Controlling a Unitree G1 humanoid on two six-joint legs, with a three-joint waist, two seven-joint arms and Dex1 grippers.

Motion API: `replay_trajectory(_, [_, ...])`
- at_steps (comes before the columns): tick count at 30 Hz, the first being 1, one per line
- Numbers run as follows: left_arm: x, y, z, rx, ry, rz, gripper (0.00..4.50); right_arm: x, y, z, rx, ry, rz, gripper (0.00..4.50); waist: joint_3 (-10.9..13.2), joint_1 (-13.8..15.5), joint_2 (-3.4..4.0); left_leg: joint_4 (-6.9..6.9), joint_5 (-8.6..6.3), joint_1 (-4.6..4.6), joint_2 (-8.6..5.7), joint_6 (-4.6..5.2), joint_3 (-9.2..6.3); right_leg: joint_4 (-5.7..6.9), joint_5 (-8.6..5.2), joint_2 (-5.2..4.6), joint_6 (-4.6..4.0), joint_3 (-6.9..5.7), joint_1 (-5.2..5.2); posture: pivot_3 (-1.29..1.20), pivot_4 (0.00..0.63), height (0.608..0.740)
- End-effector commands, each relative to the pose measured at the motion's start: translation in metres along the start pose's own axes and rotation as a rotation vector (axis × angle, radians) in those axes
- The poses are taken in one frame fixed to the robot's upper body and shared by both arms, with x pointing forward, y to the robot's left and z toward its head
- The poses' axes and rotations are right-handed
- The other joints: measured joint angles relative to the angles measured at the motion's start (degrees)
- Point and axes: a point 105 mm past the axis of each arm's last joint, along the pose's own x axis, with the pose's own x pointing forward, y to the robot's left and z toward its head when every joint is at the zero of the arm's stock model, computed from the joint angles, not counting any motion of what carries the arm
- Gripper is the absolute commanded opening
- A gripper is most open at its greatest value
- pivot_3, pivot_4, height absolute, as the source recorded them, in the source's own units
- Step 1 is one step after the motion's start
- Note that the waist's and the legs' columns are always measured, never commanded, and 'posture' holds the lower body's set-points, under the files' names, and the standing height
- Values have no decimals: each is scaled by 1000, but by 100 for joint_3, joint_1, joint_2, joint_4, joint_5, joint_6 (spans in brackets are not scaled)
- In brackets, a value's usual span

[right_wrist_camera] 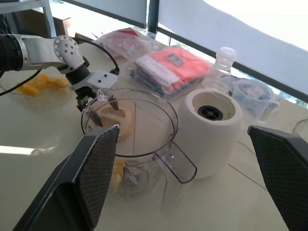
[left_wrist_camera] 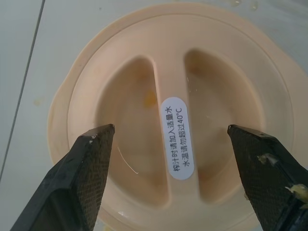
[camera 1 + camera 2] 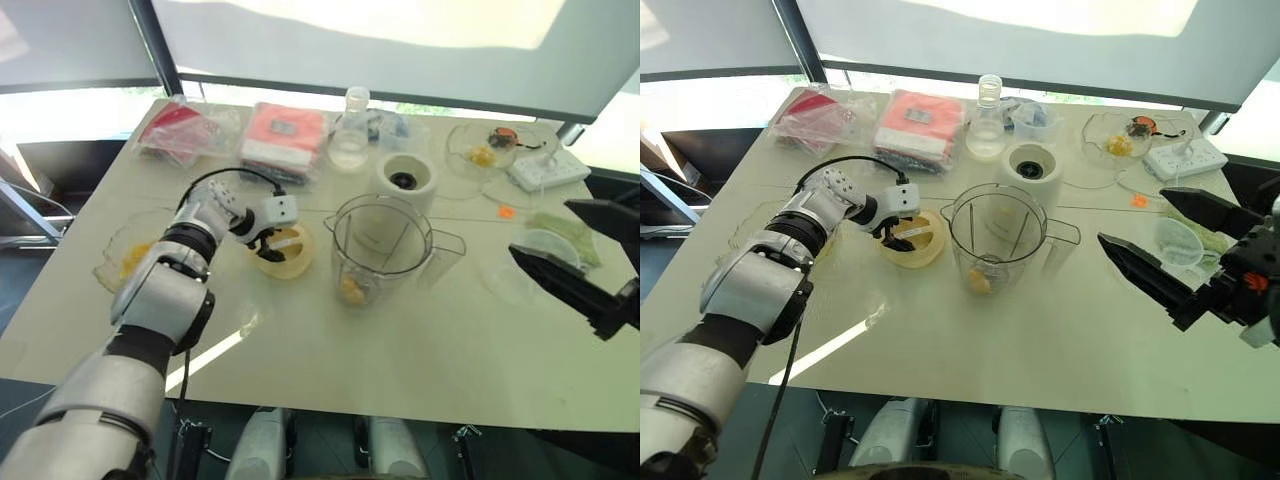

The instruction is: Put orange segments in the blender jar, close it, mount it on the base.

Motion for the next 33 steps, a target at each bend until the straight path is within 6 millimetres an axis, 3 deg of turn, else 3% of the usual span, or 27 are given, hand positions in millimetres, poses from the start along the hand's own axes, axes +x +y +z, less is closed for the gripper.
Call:
replay_trajectory(1, [4,-2,-9,11,47,7,3403,-1,-1,10,3,-52,-19,4500,0,-12,0,0,0,2,1,0,0,1,0,2,0,0,1,0,150,740])
replay_trajectory(2, [5,-3,-10,18,54,8,3176,-1,-1,9,8,-49,-23,4500,-1,-9,-2,0,0,3,2,0,0,2,0,3,0,1,1,0,150,740])
replay_trajectory(8, [1,2,-17,48,88,39,254,-1,-2,4,31,-25,-42,4500,-7,-4,-4,2,0,18,5,0,-3,5,0,8,0,2,16,0,150,740])
replay_trajectory(14, [-14,16,-12,47,32,107,239,3,-3,-10,64,3,-51,4500,-7,-21,-11,7,0,27,8,0,0,3,0,10,-1,6,24,0,150,740])
replay_trajectory(20, [-59,47,26,180,-100,239,239,9,-6,-26,127,-8,-64,4500,-4,11,-16,8,1,10,11,-1,-5,4,1,17,-2,6,11,0,150,740])
replay_trajectory(22, [-83,57,40,240,-144,275,239,12,-3,-37,142,28,-51,4500,-4,32,-17,8,1,3,8,-1,-7,-1,1,15,-1,1,10,0,150,740])
replay_trajectory(26, [-149,72,92,316,-311,339,239,20,6,-56,157,79,-12,4500,0,10,-23,8,-1,-10,5,3,-5,-8,2,13,2,-1,8,0,150,740])
replay_trajectory(33, [-201,51,169,426,-553,190,239,31,19,-72,162,105,44,4500,-1,7,-22,12,-4,-5,0,6,-3,-13,-2,15,8,-3,11,0,150,740])
